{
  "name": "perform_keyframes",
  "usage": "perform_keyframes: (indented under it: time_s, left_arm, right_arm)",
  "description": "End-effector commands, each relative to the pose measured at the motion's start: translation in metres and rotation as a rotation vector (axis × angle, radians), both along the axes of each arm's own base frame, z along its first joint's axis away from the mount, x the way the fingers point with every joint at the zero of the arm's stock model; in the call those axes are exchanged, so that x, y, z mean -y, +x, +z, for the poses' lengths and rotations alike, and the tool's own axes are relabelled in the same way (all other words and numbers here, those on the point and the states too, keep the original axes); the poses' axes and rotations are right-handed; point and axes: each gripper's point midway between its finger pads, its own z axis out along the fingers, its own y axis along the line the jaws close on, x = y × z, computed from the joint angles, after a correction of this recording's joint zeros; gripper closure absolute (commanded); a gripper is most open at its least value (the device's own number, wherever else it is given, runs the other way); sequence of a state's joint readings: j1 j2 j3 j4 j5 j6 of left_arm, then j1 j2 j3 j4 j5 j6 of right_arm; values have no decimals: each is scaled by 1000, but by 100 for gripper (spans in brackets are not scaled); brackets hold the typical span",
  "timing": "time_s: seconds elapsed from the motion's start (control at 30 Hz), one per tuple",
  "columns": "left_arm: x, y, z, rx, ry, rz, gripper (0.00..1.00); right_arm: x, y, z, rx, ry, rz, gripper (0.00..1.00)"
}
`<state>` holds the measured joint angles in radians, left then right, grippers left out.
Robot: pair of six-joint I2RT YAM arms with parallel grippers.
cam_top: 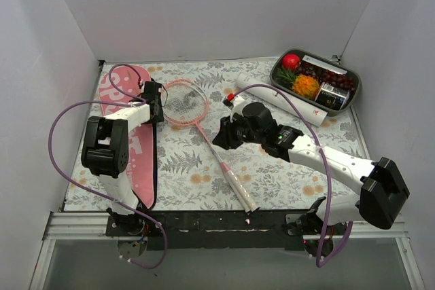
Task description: Pack up the badminton gear
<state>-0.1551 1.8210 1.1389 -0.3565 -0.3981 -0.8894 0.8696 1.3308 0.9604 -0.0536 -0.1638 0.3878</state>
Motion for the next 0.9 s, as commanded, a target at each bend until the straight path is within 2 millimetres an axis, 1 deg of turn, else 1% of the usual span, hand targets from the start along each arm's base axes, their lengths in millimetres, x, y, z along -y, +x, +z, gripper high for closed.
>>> perform_keyframes:
  time_s: [0.0,0.1,0.17,0.27,0.3,0.33,0.37,0.4,0.43,0.5,0.6,0.63,0.7,0.73,0.77,0.83,0.87]
  left_arm:
    - [-10,6,31,96,35,27,53]
    - [-12,6,32,95,50,31,61]
    - [-14,5,30,90,61,31,64]
    - [-18,3,30,88,81,40,74]
    - [-19,3,32,90,90,38,78]
    - [-20,3,33,91,95,39,85]
    - [-21,3,34,93,99,38,90]
    - [-21,2,34,90,106,31,97]
    - [-21,2,38,93,105,30,100]
    - [-19,0,41,95,99,17,100]
    - [-17,-2,53,113,86,2,100]
    - [-16,-3,63,130,82,-5,100]
    - [-15,-4,72,145,73,-16,100]
    - [-13,-6,76,151,67,-25,100]
    - [-13,-7,84,168,64,-34,100]
    - [-14,-10,88,169,72,-32,100]
    - [-15,-11,93,180,66,-27,100]
  right_arm:
    - [-3,1,4,9,31,8,66]
    - [-4,0,4,6,33,11,66]
    - [-4,-1,2,0,33,14,67]
    - [-4,-1,2,-3,33,15,67]
    - [-3,-2,0,-6,32,16,67]
    - [-3,-2,0,-6,30,17,67]
    - [-3,-3,0,-7,31,17,68]
    - [-3,-2,0,-4,31,17,68]
    - [-3,-3,0,-5,31,18,68]
    - [-2,-2,-2,-6,27,14,68]
    - [-2,-1,-6,-10,18,10,68]
    - [-2,-1,-7,-10,15,10,68]
    - [-2,-1,-11,-18,8,12,68]
    - [-6,2,-6,-3,28,13,68]
    - [-7,2,-7,-6,29,15,68]
    - [-9,2,-7,-9,33,21,68]
    - [-10,2,-7,-11,34,23,68]
